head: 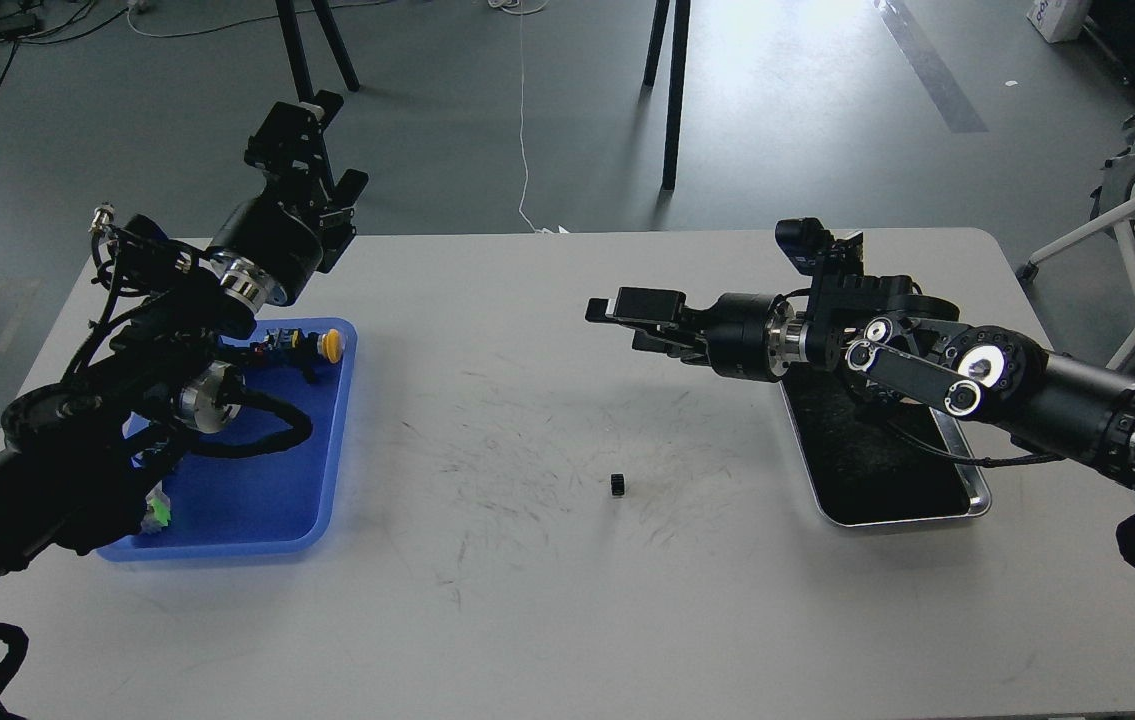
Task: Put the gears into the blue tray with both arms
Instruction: 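Raise the right gripper away from the black piece, then reach the left gripper from the blue tray toward the black piece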
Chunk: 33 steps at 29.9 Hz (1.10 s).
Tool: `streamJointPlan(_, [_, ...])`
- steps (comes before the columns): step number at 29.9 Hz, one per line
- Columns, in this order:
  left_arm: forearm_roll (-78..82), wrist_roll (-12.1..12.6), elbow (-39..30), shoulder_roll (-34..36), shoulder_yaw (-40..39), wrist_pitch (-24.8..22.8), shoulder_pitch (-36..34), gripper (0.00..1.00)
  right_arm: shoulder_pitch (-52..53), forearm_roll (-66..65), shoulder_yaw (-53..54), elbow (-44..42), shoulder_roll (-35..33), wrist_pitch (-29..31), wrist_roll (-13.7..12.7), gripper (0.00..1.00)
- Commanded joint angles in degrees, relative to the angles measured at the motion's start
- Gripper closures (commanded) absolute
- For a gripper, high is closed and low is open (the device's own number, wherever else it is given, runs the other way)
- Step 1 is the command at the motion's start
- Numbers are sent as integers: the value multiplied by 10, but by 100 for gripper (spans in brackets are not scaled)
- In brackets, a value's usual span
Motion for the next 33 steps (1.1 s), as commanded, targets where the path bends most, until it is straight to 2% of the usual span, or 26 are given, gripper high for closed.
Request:
streamJointPlan(1, [1, 0, 0, -1, 3, 0, 3, 2, -1, 23, 25, -2, -17, -18, 0, 4])
streamJointPlan(11, [9, 0, -9, -9, 58, -13, 8, 2, -1, 41, 118, 3, -95, -22, 0, 3])
streamJointPlan(15, [31, 0, -32, -9, 77, -14, 8, 2, -1, 96, 126, 3, -112, -21, 0, 3])
streamJointPlan(22, [64, 0, -74, -12, 116, -14, 9, 2, 0, 147, 130, 3, -131, -21, 0, 3])
streamJointPlan(33, [114, 0, -70, -67, 150, -4, 9, 2, 2, 170, 160, 0, -140, -21, 0, 3])
